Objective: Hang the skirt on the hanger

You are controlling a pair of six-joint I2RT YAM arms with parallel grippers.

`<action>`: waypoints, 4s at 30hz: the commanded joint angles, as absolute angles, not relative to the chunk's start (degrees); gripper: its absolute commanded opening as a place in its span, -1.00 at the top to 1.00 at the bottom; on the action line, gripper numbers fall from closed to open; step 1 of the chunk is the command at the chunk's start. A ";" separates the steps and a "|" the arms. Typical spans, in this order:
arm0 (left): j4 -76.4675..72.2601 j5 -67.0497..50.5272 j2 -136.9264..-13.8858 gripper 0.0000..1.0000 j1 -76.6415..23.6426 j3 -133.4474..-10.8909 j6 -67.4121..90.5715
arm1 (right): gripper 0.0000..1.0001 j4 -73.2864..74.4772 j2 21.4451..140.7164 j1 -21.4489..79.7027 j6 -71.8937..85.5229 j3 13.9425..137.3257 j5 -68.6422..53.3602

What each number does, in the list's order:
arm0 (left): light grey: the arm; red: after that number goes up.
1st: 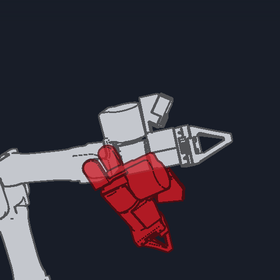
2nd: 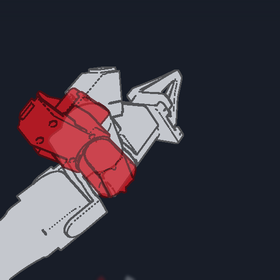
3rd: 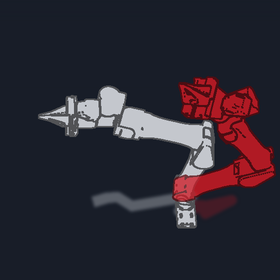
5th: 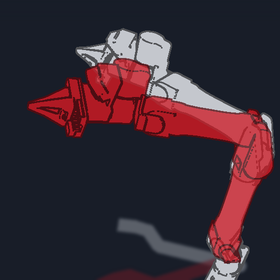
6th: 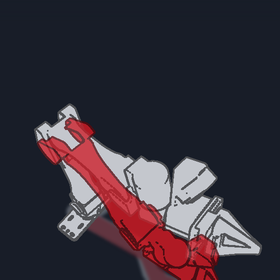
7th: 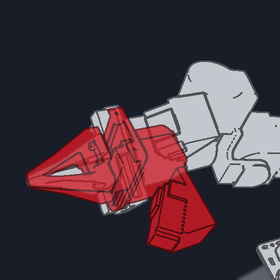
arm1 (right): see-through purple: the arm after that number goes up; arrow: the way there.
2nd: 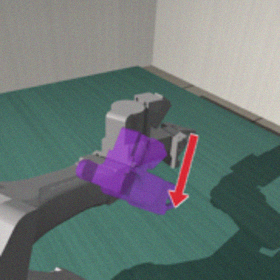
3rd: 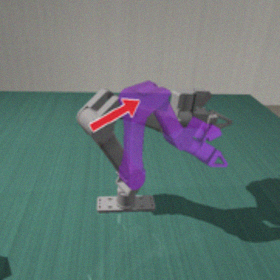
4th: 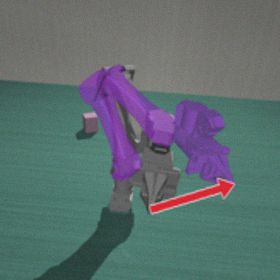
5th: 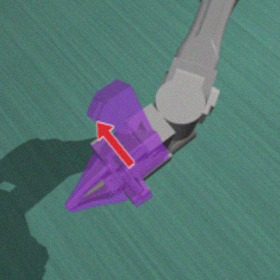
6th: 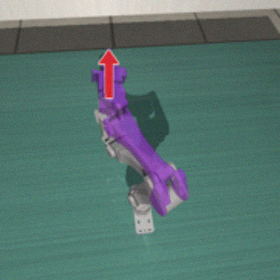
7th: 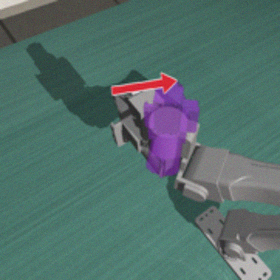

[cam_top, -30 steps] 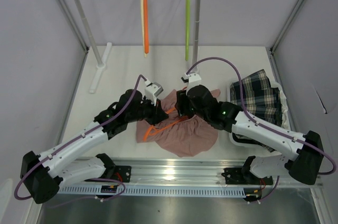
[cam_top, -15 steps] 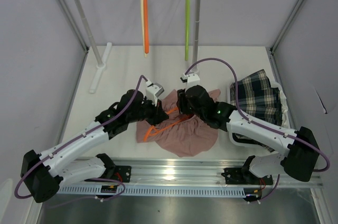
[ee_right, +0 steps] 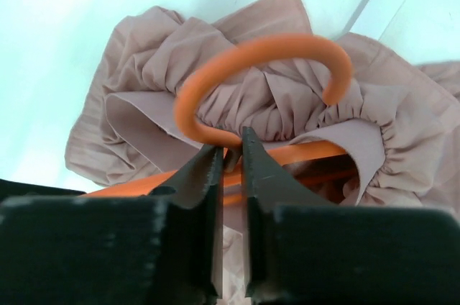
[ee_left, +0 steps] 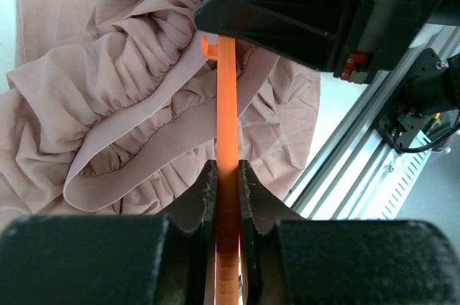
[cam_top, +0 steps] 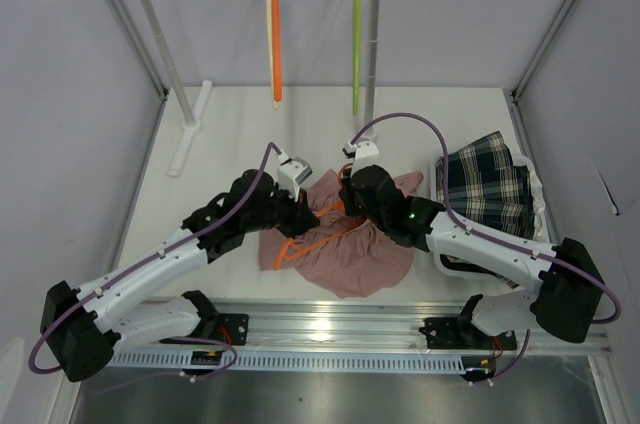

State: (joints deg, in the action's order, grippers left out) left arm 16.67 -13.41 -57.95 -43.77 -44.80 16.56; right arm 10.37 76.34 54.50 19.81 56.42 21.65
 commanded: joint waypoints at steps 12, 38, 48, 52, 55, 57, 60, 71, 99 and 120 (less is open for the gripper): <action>18.63 -2.38 -53.88 -0.04 -44.21 -48.86 18.02 | 1.00 5.10 75.06 53.70 19.42 53.79 24.08; 16.62 -6.85 -68.19 0.17 -36.21 -44.39 25.84 | 1.00 0.97 64.16 50.71 22.41 45.35 21.97; 13.80 -7.56 -73.65 0.16 -36.30 -44.12 26.63 | 1.00 1.32 62.49 49.75 22.68 45.00 21.53; 12.66 -7.65 -75.49 0.15 -36.30 -43.68 26.46 | 1.00 1.32 62.05 49.57 22.68 44.74 21.53; 11.52 -7.82 -76.99 0.14 -36.30 -43.59 26.54 | 1.00 1.14 62.05 49.39 22.85 44.56 21.53; 10.81 -7.91 -77.52 0.09 -36.30 -43.33 26.46 | 1.00 1.05 62.05 49.22 22.94 44.56 21.36; 10.02 -7.82 -77.52 0.08 -36.30 -42.45 26.54 | 1.00 0.97 62.14 49.13 22.94 44.74 21.27; 8.70 -10.28 -76.99 0.98 -36.21 -42.80 25.93 | 1.00 0.62 62.67 48.52 23.03 44.47 21.88; 30.49 -10.55 -50.89 1.00 -33.84 -42.54 27.51 | 1.00 -20.39 70.39 51.06 16.00 40.43 48.24; 38.23 -11.69 -47.72 1.00 -32.61 -48.34 24.17 | 1.00 -22.76 72.77 54.22 11.70 41.31 54.58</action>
